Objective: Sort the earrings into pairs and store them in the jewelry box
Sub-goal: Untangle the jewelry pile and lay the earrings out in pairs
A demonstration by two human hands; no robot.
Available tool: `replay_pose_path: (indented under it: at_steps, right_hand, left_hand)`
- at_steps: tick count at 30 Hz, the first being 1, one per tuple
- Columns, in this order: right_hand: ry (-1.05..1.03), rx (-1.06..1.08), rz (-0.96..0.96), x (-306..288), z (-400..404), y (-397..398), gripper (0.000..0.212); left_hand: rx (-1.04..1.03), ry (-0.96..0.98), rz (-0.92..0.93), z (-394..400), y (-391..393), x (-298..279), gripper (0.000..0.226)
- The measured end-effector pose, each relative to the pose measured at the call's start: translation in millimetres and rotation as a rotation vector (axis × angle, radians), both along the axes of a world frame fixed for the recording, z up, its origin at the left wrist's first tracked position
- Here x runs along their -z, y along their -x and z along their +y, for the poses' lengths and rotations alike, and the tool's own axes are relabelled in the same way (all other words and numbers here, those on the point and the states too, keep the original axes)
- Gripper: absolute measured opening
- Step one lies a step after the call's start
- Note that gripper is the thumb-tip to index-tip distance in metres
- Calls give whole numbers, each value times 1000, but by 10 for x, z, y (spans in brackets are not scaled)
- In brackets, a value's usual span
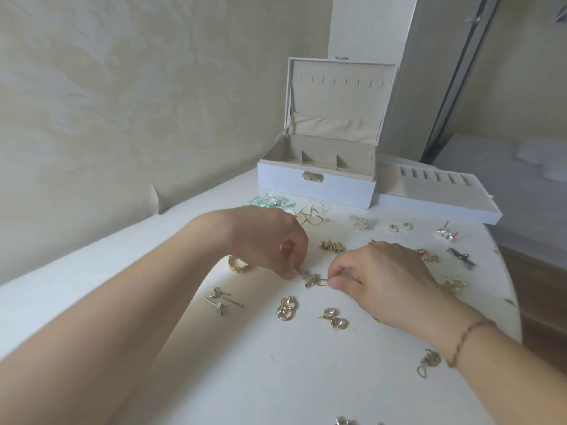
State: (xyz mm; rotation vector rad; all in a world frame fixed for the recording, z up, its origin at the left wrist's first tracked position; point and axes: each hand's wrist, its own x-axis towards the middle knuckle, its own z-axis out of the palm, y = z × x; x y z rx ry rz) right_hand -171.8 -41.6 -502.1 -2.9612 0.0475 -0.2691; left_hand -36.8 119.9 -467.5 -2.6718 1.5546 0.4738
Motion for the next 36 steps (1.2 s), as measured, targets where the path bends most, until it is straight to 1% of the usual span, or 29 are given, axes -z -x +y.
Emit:
replay_pose_path:
  at_steps: [3, 7, 10, 14, 16, 17, 19, 20, 22, 25, 27, 30, 32, 36]
  right_hand:
    - [30, 4, -40, -13, -56, 57, 11]
    - [-114, 34, -40, -61, -157, 109, 12]
    - [-153, 44, -22, -91, -214, 131, 16]
    - [-249, 11, -24, -134, -244, 146, 20]
    - [-305, -9, -29, -150, -240, 134, 20]
    - [-357, -19, -38, -157, -240, 125, 20]
    - [-521, -44, -55, -184, -232, 104, 20]
    - [-610, -55, -59, -205, -224, 95, 20]
    - [-742, -57, -61, -251, -208, 83, 23]
    - [-883, -39, -70, -326, -195, 101, 25]
    - [-942, -14, -76, -365, -205, 119, 25]
    - [-1029, 12, -101, -420, -209, 154, 22]
    - [-1074, 17, -115, -436, -218, 184, 23]
    - [-1102, 35, -109, -419, -234, 255, 24]
  left_hand:
    - [-2, -9, -15, 7, -8, -1, 15]
    - [-3, -17, -41, 7, 0, -1, 6]
    - [-8, -24, -42, 5, 9, -9, 4]
    - [6, -37, -62, 2, 26, -17, 7]
    - [30, -22, -68, -6, 33, -16, 16]
    - [46, 32, -41, -22, 41, -13, 24]
    - [55, 225, 117, -74, 95, -5, 37]
    - [46, 315, 213, -110, 139, 7, 40]
    - [24, 414, 378, -180, 220, 50, 41]
    - [3, 476, 577, -236, 295, 131, 29]
    - [16, 523, 663, -247, 311, 149, 22]
    - [35, 612, 776, -241, 323, 127, 17]
    - [58, 609, 815, -207, 302, 88, 17]
    - [141, 535, 920, -139, 263, 30, 23]
